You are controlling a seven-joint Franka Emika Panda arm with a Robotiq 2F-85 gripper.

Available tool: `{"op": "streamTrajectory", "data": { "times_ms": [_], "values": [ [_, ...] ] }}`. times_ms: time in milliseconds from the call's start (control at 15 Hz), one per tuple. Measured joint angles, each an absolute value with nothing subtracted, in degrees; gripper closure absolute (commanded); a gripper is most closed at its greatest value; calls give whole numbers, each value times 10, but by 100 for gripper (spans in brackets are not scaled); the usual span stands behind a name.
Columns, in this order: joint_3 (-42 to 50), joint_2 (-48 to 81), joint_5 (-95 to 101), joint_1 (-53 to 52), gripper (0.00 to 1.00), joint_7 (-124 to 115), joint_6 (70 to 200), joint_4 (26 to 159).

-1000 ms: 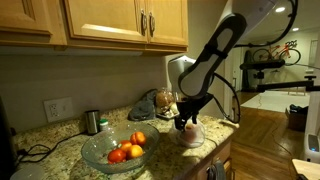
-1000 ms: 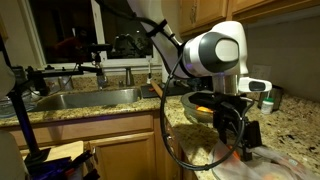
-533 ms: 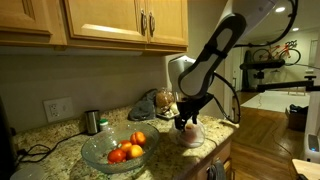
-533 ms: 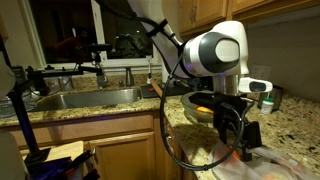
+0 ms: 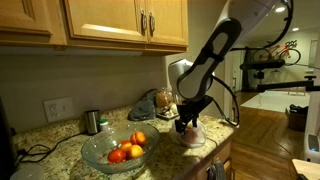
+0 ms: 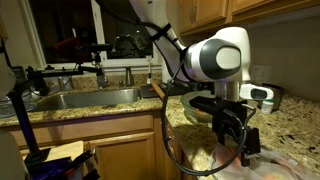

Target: Take one peach from the plastic and put it in the glass bowl

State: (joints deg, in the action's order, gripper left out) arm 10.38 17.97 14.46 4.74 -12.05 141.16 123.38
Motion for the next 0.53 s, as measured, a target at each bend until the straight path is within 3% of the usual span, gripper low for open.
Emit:
{"op": "streamTrajectory", "data": {
  "times_ms": [400, 467, 533],
  "values": [
    [104, 204, 128, 48, 1, -96, 1412, 1217],
    [104, 206, 126, 48, 24, -93, 1412, 1214],
    [104, 208, 123, 49, 26, -91, 1412, 1213]
  ]
}}
